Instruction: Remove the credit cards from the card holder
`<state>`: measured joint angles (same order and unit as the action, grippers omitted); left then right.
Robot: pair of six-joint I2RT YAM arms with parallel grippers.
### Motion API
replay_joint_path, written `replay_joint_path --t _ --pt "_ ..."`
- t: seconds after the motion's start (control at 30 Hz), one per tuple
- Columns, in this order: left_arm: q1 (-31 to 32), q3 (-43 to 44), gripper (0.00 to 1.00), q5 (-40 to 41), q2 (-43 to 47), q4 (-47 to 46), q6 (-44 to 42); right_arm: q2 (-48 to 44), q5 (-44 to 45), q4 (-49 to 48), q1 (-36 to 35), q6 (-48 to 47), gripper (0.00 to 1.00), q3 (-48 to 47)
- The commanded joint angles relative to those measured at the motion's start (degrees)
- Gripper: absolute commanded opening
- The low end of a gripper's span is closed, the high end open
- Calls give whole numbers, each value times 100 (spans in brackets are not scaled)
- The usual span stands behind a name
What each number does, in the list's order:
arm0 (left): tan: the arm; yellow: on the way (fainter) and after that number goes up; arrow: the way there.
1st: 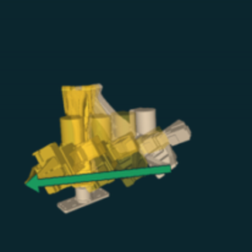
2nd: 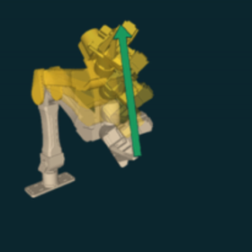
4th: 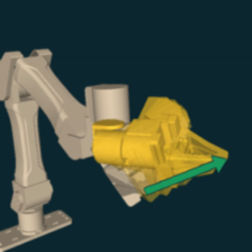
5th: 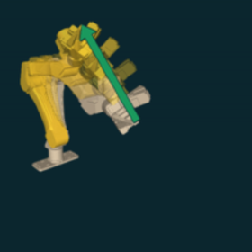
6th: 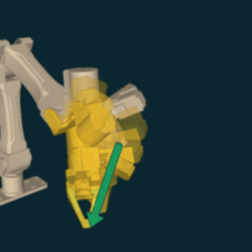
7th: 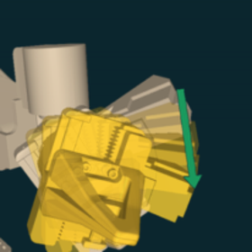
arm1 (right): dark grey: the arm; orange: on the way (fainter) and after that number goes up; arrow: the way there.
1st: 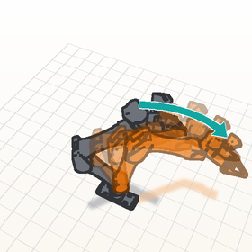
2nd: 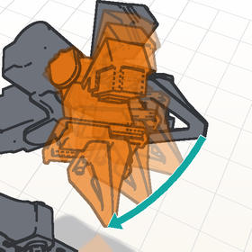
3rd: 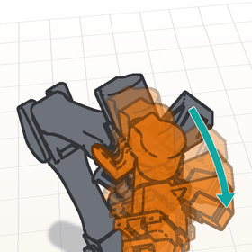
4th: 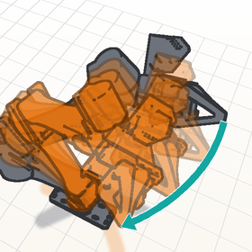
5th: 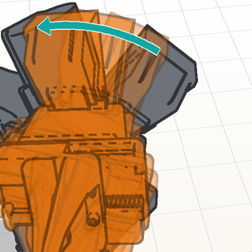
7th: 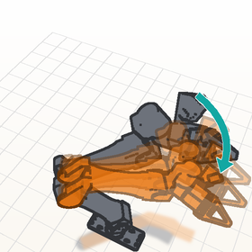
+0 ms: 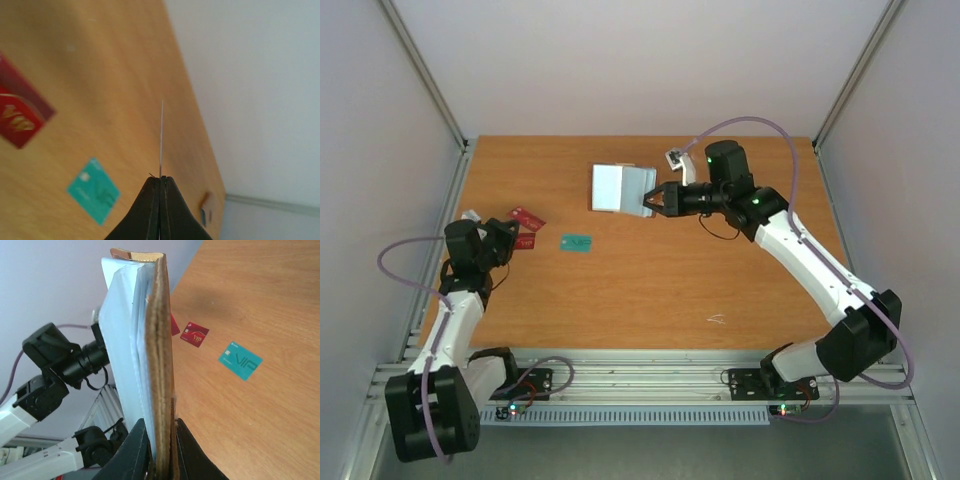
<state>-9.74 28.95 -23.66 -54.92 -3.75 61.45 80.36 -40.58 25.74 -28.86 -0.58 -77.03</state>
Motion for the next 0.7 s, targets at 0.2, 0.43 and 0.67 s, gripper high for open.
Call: replay_joint_path --t 0.2,0.43,0.67 --pt "-499 -183 0 1359 -1221 348 870 956 -448 388 366 152 1 -1090" --pt "-551 159 0 1344 -2183 348 1180 1627 -796 526 645 150 1 -1760" --pt "-542 569 0 1355 -2514 569 1706 1913 -998 614 731 151 1 -2037"
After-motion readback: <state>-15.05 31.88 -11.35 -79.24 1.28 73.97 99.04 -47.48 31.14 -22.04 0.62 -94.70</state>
